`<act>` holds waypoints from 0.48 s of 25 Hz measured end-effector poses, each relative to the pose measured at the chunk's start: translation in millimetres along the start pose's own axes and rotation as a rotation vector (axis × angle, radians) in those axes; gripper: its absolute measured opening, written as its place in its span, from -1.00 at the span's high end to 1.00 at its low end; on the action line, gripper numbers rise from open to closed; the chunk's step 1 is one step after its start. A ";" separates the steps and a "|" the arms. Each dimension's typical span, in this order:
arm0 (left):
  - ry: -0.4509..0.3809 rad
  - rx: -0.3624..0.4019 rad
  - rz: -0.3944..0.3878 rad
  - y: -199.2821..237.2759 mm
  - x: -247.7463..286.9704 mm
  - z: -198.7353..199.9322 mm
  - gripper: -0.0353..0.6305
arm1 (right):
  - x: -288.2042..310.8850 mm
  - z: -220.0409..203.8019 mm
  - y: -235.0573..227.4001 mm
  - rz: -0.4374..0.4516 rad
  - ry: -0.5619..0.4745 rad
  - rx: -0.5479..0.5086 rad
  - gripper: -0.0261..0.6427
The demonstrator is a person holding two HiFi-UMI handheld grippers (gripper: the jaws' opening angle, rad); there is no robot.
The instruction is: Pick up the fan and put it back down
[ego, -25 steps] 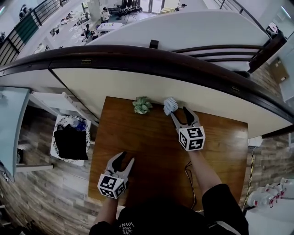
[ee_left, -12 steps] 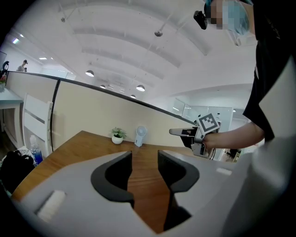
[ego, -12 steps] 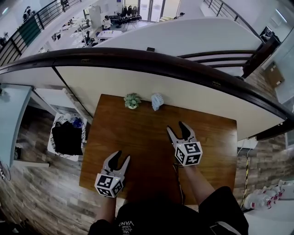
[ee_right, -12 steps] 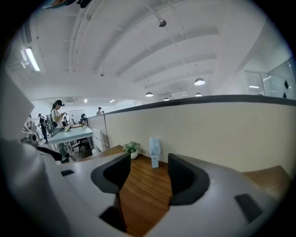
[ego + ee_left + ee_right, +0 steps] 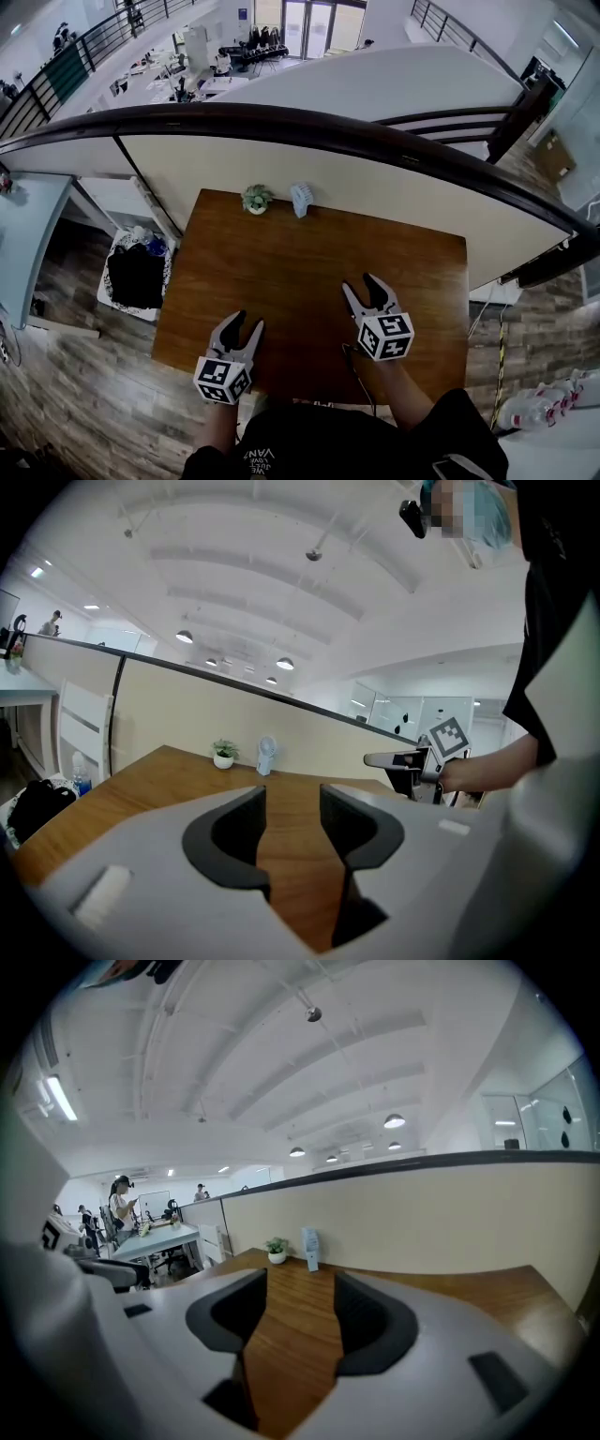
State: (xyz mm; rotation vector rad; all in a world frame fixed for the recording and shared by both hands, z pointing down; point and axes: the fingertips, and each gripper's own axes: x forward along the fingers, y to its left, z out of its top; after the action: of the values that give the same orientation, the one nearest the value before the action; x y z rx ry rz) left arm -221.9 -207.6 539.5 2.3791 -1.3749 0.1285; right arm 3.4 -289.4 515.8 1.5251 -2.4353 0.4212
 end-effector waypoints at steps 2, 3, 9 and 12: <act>-0.006 0.008 -0.002 -13.4 -5.0 -0.8 0.38 | -18.7 -6.0 -1.9 0.003 -0.001 0.015 0.24; -0.009 0.013 -0.004 -19.5 -7.6 -1.5 0.38 | -27.6 -9.1 -2.6 0.005 -0.002 0.020 0.24; -0.016 0.028 0.006 -52.9 -28.3 -9.8 0.38 | -76.5 -29.5 -1.3 0.031 0.008 0.007 0.33; -0.011 0.029 0.018 -66.7 -39.2 -17.7 0.38 | -99.6 -38.1 1.4 0.048 0.008 0.012 0.41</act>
State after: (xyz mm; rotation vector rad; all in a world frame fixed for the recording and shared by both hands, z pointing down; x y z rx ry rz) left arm -183.4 -139.5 526.3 2.3949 -1.4095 0.1420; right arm 46.5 -191.9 516.5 1.4697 -2.4715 0.4504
